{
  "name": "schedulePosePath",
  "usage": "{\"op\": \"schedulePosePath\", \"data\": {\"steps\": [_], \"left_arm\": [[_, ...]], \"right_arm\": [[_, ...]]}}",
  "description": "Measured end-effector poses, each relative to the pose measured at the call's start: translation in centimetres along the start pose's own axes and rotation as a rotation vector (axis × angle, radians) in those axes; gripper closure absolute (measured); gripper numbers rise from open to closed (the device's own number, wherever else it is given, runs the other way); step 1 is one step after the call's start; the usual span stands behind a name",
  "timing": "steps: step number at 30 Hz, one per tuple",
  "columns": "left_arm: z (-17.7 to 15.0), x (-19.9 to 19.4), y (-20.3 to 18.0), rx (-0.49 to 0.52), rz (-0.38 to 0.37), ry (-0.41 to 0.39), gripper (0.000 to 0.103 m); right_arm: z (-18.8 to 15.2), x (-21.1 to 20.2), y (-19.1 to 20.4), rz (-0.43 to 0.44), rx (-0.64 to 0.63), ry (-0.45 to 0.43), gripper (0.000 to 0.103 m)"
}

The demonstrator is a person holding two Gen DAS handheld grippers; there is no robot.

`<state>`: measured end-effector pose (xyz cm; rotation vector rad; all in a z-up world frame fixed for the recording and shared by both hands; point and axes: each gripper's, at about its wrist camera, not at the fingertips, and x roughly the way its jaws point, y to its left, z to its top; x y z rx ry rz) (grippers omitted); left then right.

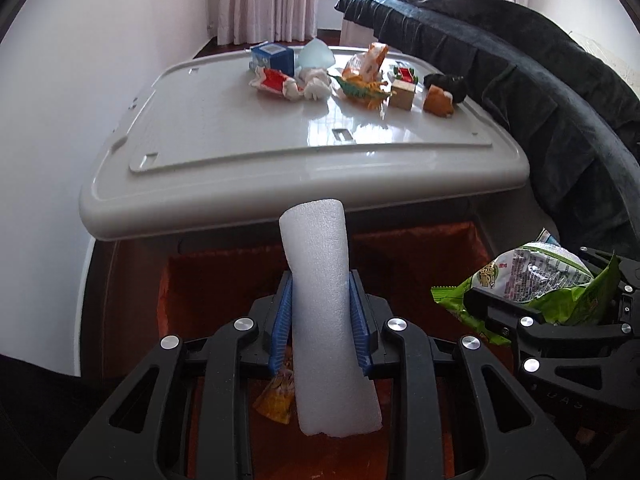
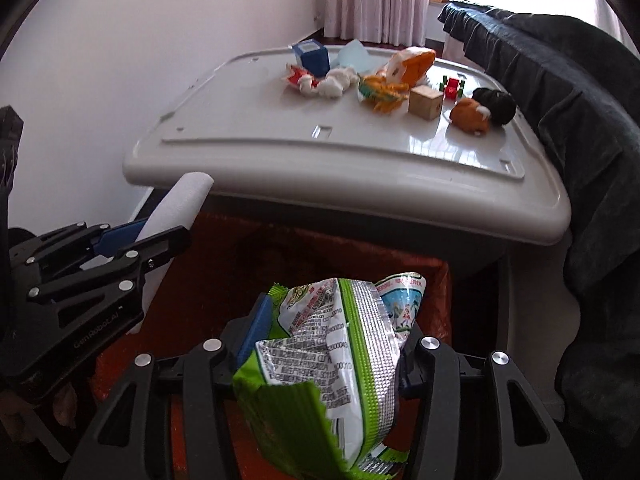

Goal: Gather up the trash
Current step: 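Carry the foam tube and chip bag to the bin and open both grippers, then grasp the red-white wrapper with the left gripper while the right gripper grasps the orange-white snack bag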

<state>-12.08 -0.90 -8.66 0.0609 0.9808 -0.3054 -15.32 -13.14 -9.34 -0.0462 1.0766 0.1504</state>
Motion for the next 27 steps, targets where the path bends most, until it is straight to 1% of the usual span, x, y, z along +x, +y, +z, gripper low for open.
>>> {"op": "schedulePosePath", "data": {"steps": [1,3,4,5,6,10,13,16,19,22,27], "left_arm": [[-0.3,0.0,0.1,-0.004,0.001,0.013,0.074],[-0.8,0.2,0.5,-0.029,0.003,0.036,0.06],[-0.9,0.2,0.7,-0.044,0.012,0.042,0.045],[-0.9,0.2,1.0,-0.06,0.033,0.048,0.029],[-1.0,0.2,1.1,-0.076,0.047,0.048,0.026],[-0.7,0.1,1.9,-0.119,0.055,0.046,0.023],[-0.1,0.0,2.5,-0.139,0.071,0.035,0.022],[0.9,-0.4,3.1,-0.152,0.083,-0.011,0.021],[2.4,-1.0,3.6,-0.158,0.089,-0.067,0.021],[4.5,-1.4,4.0,-0.164,0.107,-0.119,0.021],[8.5,-0.5,4.9,-0.214,0.101,-0.164,0.021]], "right_arm": [[-0.5,0.3,0.0,-0.004,0.009,0.018,0.051],[-1.1,0.7,-0.3,-0.018,0.035,0.057,0.039],[-1.2,0.7,-0.5,-0.031,0.049,0.059,0.031],[-1.2,0.6,-0.8,-0.048,0.061,0.054,0.027],[-1.2,0.5,-1.1,-0.058,0.07,0.049,0.025],[-1.0,-0.8,-2.0,-0.072,0.11,-0.013,0.018],[-0.1,-1.8,-2.5,-0.087,0.111,-0.088,0.017],[1.0,-3.4,-2.6,-0.088,0.098,-0.175,0.016],[2.3,-4.8,-2.7,-0.105,0.086,-0.247,0.013],[3.9,-5.8,-3.3,-0.106,0.099,-0.294,0.013],[6.8,-6.9,-4.2,-0.107,0.134,-0.354,0.013]]}}
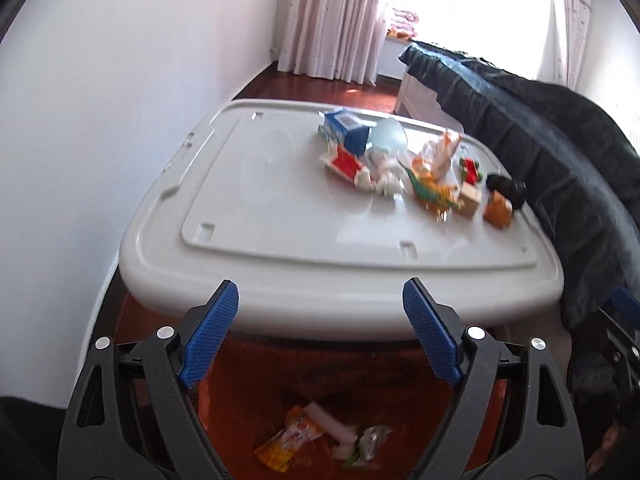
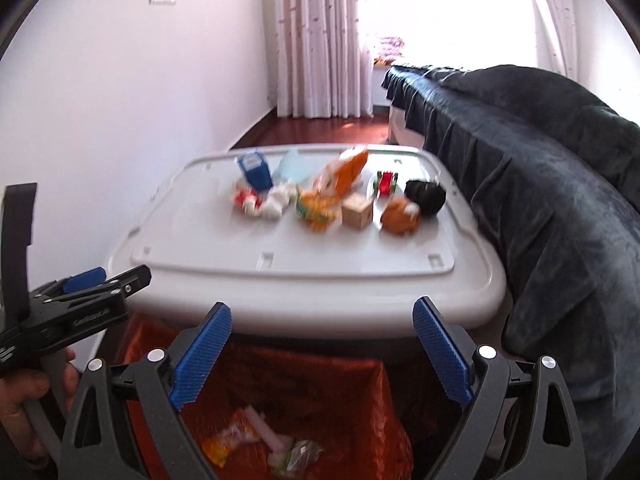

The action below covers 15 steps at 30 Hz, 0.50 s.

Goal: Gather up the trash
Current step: 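Grasp the red-white wrapper with the left gripper while the right gripper grasps the orange-white snack bag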

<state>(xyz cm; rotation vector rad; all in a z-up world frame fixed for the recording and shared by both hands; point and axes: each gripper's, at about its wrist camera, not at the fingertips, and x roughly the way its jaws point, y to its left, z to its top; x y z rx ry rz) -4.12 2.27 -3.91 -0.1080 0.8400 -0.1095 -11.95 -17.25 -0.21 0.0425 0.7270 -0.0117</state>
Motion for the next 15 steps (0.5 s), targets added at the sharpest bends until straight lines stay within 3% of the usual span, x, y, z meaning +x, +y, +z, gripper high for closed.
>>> {"op": "schedulePosePath", "data": {"steps": [7,15], "left_arm": [[5.6,5.7,-1.7,-0.047,0.011,-0.048,0.021],[9.2,14.0,-2.7,-0.107,0.061,-0.011,0.021]], "right_arm": [[2.4,0.6,0.6,-0.01,-0.022,-0.08,0.01],[1.2,2.2,1.0,-0.031,-0.101,-0.089,0.01]]}}
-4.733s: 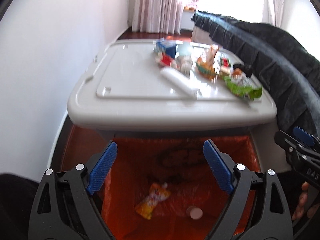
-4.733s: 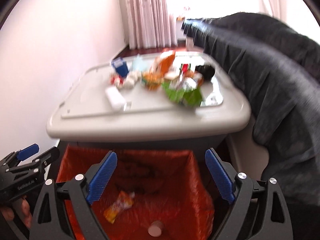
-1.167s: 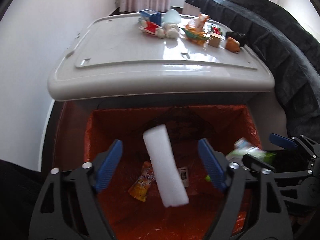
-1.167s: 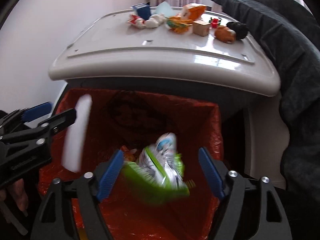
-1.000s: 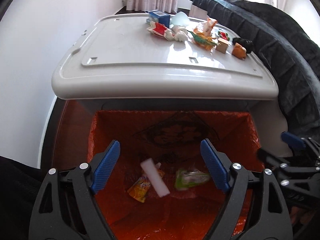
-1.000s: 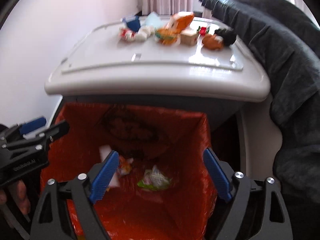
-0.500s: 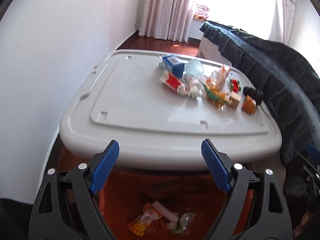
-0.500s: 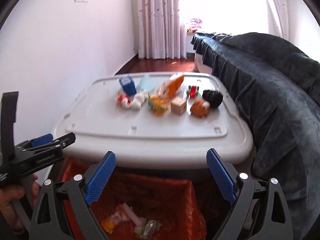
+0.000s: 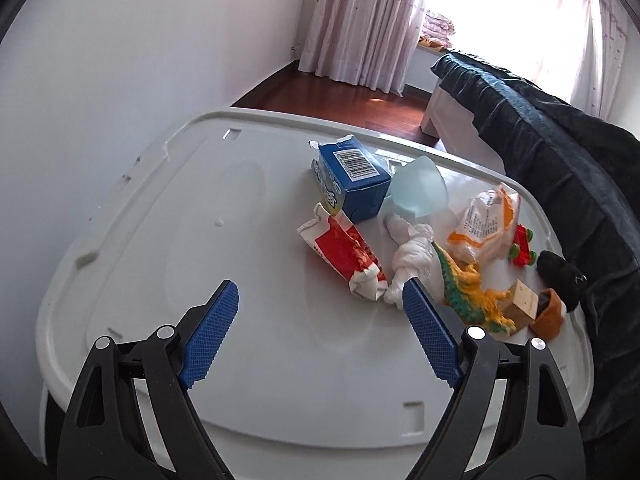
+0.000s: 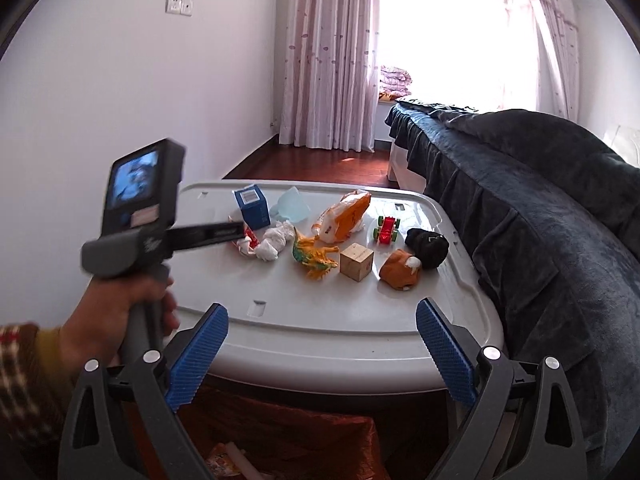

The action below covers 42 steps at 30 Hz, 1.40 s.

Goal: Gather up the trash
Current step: 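Grasp the red-white wrapper with the left gripper while the right gripper grasps the orange-white snack bag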

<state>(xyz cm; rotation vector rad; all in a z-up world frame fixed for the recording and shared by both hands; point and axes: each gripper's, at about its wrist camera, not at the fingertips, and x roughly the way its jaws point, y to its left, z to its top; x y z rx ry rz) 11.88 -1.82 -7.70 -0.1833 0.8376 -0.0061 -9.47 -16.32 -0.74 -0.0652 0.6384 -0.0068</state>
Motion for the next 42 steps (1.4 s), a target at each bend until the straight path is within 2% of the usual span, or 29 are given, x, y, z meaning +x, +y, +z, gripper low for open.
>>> {"op": "schedulePosePath", "data": {"steps": [9,12,15,16,18,22,28,34,38,42], "left_arm": [[2.1,5.3,-1.3,-0.011,0.064,0.032,0.021],[2.2,6.9,-1.6,-0.005,0.087,0.062,0.025],[2.1,8.3,-1.8,0.02,0.103,0.097,0.039],[2.0,8.6,-1.9,0.028,0.112,0.104,0.053],[1.7,8.5,-1.9,0.05,0.126,0.093,0.066],[1.7,7.9,-0.6,0.028,0.061,0.096,0.076],[0.6,5.0,1.0,0.037,0.031,0.042,0.076],[-1.5,2.0,1.9,0.057,0.003,0.03,0.076],[-2.8,-0.3,1.6,0.09,-0.014,0.0,0.076],[-3.8,-2.0,1.2,0.106,-0.055,-0.014,0.076]], "right_arm": [[-0.2,0.8,-1.5,0.044,0.06,0.039,0.01],[0.0,0.4,-1.6,0.056,0.07,0.023,0.01],[0.1,0.2,-1.6,0.06,0.069,0.014,0.01],[0.2,0.2,-1.6,0.058,0.068,0.011,0.01],[0.1,0.2,-1.6,0.056,0.066,0.007,0.01],[0.1,0.5,-1.8,0.054,0.074,0.011,0.01],[0.2,0.6,-1.8,0.036,0.065,-0.001,0.01],[1.1,1.7,-1.9,0.046,0.095,0.014,0.01],[3.6,4.8,-1.9,0.009,0.087,-0.002,0.01],[7.1,10.0,-2.0,-0.029,0.064,-0.028,0.01]]}}
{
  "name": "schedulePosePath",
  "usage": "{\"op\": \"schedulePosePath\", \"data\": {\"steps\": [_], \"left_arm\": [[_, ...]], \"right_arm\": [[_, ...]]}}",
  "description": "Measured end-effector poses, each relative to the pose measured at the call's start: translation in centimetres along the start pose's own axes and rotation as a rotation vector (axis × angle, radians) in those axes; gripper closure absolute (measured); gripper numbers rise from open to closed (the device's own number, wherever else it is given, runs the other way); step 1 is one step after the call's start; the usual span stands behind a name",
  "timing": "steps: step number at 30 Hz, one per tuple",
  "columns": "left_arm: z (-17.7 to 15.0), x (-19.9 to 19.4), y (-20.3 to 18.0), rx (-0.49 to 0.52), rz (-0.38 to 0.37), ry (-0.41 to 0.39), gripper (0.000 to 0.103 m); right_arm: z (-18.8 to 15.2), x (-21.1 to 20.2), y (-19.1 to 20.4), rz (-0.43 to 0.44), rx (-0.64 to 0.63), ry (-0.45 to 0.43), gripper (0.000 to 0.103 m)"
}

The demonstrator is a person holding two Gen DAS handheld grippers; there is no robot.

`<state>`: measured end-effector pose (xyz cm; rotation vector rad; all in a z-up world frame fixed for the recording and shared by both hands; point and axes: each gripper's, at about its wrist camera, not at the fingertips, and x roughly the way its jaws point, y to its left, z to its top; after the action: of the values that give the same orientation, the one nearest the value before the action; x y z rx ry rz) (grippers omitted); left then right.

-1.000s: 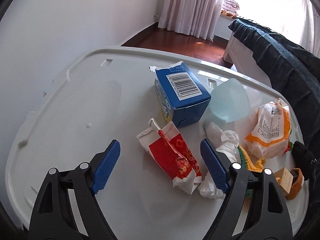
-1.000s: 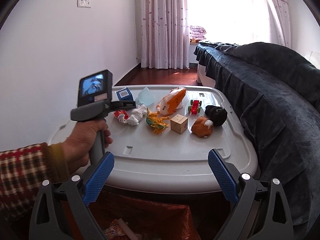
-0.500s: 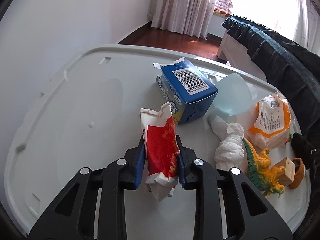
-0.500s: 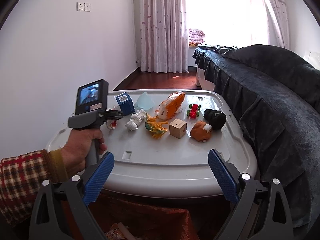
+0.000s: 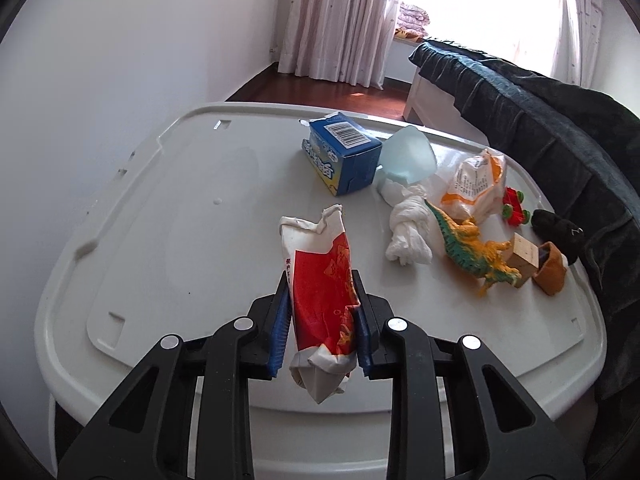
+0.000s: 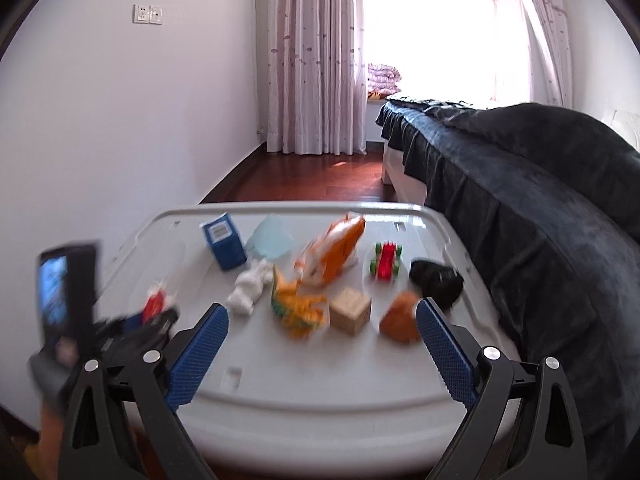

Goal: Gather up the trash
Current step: 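Grasp the red-white wrapper with the left gripper while the right gripper grasps the orange-white snack bag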

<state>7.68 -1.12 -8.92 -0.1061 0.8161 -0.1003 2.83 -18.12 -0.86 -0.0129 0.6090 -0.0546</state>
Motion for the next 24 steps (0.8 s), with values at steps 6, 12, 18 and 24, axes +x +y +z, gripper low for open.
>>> {"op": "schedulePosePath", "data": {"steps": [6,12,18,24], "left_arm": [[-0.4,-1.3,-0.8,0.049,-0.036,-0.026,0.076],[-0.5,-1.0,-0.6,0.036,-0.054,-0.017,0.076],[-0.7,-0.9,-0.8,0.039,-0.066,-0.011,0.076],[-0.8,-1.1,-1.0,0.043,-0.071,-0.018,0.076]], "right_arm": [[3.6,9.3,-0.1,-0.058,0.006,0.063,0.01],[4.0,16.6,-0.8,-0.082,0.07,0.204,0.013],[4.2,20.5,-0.5,-0.09,0.024,0.33,0.066],[4.5,18.6,-0.7,-0.09,0.02,0.289,0.091]]}}
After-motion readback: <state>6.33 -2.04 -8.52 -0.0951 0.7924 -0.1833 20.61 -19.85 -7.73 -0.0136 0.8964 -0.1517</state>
